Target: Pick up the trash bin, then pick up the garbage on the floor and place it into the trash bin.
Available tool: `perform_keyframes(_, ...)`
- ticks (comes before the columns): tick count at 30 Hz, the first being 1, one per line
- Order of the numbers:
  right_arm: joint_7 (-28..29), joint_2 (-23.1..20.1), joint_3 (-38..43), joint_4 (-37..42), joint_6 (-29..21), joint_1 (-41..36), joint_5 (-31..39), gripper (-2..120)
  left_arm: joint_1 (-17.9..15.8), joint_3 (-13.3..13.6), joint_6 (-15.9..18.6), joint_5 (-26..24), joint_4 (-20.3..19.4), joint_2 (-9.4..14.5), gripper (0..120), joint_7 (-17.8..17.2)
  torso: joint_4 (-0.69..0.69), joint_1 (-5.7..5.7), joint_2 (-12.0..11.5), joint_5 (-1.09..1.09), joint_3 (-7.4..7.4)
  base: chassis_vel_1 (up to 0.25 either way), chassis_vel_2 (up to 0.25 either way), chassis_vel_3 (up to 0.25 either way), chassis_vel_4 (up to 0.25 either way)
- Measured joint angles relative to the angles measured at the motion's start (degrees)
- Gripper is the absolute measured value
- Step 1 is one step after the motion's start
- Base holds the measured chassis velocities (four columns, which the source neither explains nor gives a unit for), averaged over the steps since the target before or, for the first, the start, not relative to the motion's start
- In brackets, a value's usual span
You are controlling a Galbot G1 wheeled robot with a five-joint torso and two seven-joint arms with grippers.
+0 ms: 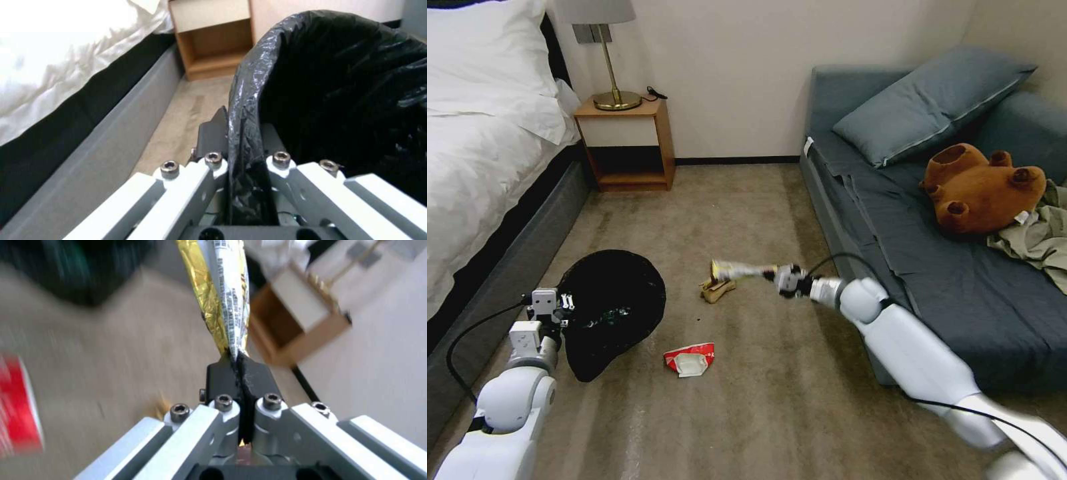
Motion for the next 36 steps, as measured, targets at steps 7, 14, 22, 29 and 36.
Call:
perform_keyframes(7,6.84,0.41,-6.22,14.36,-11.93,-0.26,23.05,0,-0.56,2.69,-0.01,-1.77,-1.62,-0.83,4,-0.31,0.01,0.0,0.0,0.0,0.0,0.0,0.0,0.0,0.0)
perform_keyframes(14,12.49,5.61,-11.93,17.74,-16.4,0.19,31.65,0,-1.11,4.91,-0.42,-5.16,-2.18,-2.28,4,-0.27,0.0,0.0,0.0,0.0,0.0,0.0,0.0,0.0,0.0)
perform_keyframes(22,14.73,14.66,-15.9,8.15,-15.22,2.16,30.64,0,-0.94,7.28,-0.54,-4.97,-3.64,-4.16,4,-0.78,0.01,0.0,0.0,-0.01,0.0,0.0,0.0,0.0,0.0)
perform_keyframes(29,14.2,16.71,-13.81,-0.56,-11.07,0.38,25.96,0,1.73,6.38,-0.91,-4.13,-5.51,-4.35,4,-0.65,0.01,0.0,0.0,-0.01,0.0,0.0,0.0,0.0,0.0)
perform_keyframes(36,13.76,16.6,-12.93,-1.33,-10.18,-1.74,23.83,0,1.87,5.9,-1.13,-4.1,-5.08,-4.45,4,-0.51,0.0,0.0,0.0,0.0,0.0,0.0,0.0,0.0,0.0)
